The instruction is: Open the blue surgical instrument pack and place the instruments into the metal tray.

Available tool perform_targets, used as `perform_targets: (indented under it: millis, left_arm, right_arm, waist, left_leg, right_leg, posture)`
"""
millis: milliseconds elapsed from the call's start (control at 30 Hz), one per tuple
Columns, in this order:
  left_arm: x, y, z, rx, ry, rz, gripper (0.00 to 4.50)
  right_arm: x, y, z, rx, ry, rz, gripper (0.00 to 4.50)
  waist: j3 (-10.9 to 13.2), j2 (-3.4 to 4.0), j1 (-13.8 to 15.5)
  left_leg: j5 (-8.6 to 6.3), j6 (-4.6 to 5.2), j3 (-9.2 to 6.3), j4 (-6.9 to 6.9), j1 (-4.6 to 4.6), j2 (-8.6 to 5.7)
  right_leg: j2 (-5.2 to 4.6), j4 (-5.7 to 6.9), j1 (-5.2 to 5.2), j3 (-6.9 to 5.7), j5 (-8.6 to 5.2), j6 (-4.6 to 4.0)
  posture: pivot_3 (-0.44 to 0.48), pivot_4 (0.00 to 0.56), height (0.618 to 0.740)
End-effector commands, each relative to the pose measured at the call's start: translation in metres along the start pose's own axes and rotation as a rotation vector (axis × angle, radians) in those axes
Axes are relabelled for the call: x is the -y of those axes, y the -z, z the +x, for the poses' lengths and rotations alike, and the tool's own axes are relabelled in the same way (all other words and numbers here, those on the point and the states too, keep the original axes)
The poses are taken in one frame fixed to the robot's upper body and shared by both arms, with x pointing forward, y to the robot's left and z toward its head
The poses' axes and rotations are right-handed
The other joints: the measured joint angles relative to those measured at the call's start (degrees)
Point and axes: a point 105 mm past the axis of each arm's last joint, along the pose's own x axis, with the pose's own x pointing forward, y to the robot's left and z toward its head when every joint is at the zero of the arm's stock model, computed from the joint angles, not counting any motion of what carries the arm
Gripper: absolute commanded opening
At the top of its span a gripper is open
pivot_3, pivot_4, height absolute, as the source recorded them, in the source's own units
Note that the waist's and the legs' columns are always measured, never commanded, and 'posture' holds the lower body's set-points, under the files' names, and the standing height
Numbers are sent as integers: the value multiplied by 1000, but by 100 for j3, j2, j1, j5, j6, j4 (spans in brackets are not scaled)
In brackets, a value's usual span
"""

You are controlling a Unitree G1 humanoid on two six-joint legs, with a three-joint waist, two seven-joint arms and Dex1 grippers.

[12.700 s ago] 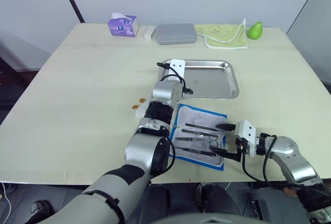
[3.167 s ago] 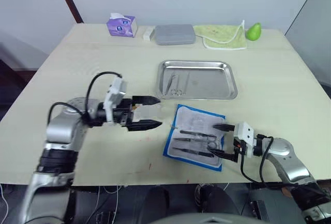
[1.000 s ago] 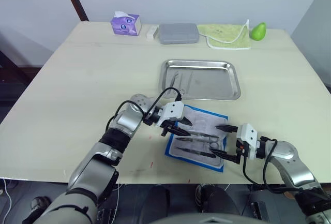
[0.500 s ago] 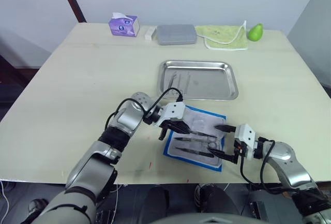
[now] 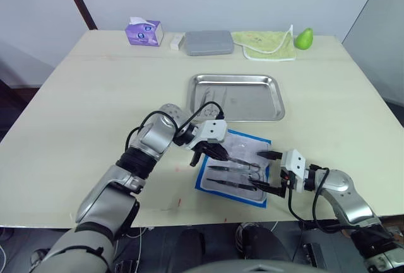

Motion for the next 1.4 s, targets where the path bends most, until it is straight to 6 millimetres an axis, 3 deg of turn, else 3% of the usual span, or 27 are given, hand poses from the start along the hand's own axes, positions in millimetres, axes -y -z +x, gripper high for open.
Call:
perform_targets:
  millis: [33,800,1067,1400]
  left_arm:
    - [-6,-14,-13,-6,-21,59,30]
    - [-3,-3,-37,-45,-43,23,30]
    - [5,13,-68,-76,-75,-3,30]
    - [16,-2,-104,79,-167,-8,30]
  right_arm:
    - [-41,86,-7,-345,-72,174,4500]
    - [-41,81,-4,-355,-100,175,4500]
    - [-40,81,-5,-355,-108,179,4500]
    - [-36,82,-6,-354,-114,173,4500]
  waist:
    - [0,-1,0]
    - [-2,-4,-11]
    - [2,4,-14]
    - [4,6,-8]
  left_leg:
    - [0,0,1,0,0,0]
    - [0,0,0,-1,3,5]
    - [0,0,-1,-2,3,7]
    - [0,0,-2,-3,4,17]
  right_leg:
    - [0,0,0,0,2,-4]
    - [4,2,-2,4,4,-10]
    - [4,3,-3,4,4,-11]
    - [6,4,-5,4,1,-16]
  posture:
    - [0,150,736]
    - [0,150,736]
    - [0,150,736]
    - [0,150,736]
